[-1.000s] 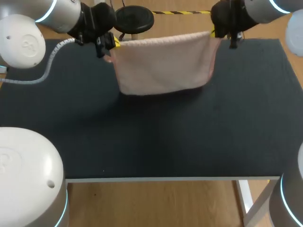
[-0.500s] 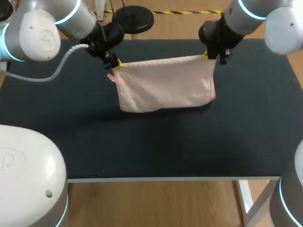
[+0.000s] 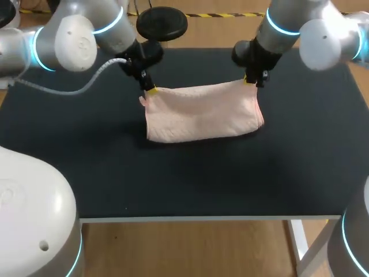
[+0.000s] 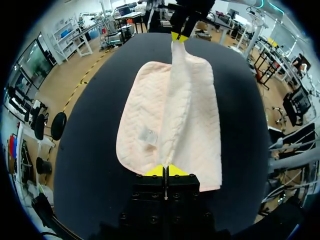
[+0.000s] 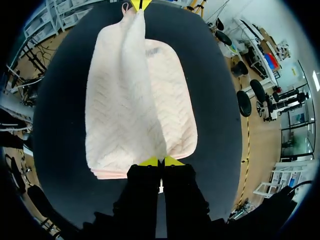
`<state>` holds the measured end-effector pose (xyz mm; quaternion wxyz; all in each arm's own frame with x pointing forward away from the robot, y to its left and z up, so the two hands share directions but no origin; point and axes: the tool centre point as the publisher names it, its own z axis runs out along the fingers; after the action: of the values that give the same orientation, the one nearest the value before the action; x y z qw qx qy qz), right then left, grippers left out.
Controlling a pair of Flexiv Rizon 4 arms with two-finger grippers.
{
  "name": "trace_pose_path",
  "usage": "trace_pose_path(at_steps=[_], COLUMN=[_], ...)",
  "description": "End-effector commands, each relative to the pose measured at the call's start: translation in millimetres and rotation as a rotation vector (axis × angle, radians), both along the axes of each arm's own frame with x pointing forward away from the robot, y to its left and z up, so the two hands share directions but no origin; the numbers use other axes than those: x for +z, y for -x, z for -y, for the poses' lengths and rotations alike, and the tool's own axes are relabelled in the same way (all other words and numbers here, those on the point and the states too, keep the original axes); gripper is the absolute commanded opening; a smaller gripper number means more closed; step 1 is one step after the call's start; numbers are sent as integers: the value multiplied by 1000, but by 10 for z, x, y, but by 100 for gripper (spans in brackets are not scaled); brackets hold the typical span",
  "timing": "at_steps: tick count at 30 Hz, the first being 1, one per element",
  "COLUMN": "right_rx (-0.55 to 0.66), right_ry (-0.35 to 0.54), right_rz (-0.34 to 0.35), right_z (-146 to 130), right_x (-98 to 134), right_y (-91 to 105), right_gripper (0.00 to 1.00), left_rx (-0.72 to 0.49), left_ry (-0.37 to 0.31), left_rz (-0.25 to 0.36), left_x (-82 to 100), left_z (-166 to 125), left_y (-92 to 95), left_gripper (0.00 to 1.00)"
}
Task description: Fold the towel
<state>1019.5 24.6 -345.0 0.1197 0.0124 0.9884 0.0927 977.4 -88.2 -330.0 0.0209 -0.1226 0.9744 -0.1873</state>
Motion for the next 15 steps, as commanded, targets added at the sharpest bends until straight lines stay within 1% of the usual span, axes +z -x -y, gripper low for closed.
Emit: trace_pose_path(at_steps=[1, 3, 6, 10, 11, 12, 13, 14, 15], right_rx=[-20, -35, -63, -77, -76, -81, -85, -86, -96], right_ry=[-2, -10, -21, -8, 3, 11, 17, 17, 13], right_rz=[-13, -6, -1, 0, -1, -5, 4, 6, 10], right_z=[-70, -55, -31, -14, -15, -14, -11, -5, 4], right_x=[-268, -281, -283, -297, -297, -300, -302, -301, -294], right_y=[-215, -266, -355, -428, -437, -446, -454, -460, -465], right_gripper=[0, 0, 0, 0, 22, 100, 100, 100, 100], left_rx=[-14, -9, -5, 7, 4, -8, -10, -11, -14], left_ry=[0, -6, -2, -5, -5, -24, -32, -28, -21], left_rz=[-35, -40, -41, -51, -53, -60, -60, -63, -67], left_x=[-217, -259, -269, -310, -311, -313, -320, -322, -320], left_z=[99, 98, 93, 72, 70, 67, 68, 59, 44], left_y=[-215, -290, -390, -503, -510, -517, -521, -523, -522], left_gripper=[0, 0, 0, 0, 0, 1, 59, 100, 100])
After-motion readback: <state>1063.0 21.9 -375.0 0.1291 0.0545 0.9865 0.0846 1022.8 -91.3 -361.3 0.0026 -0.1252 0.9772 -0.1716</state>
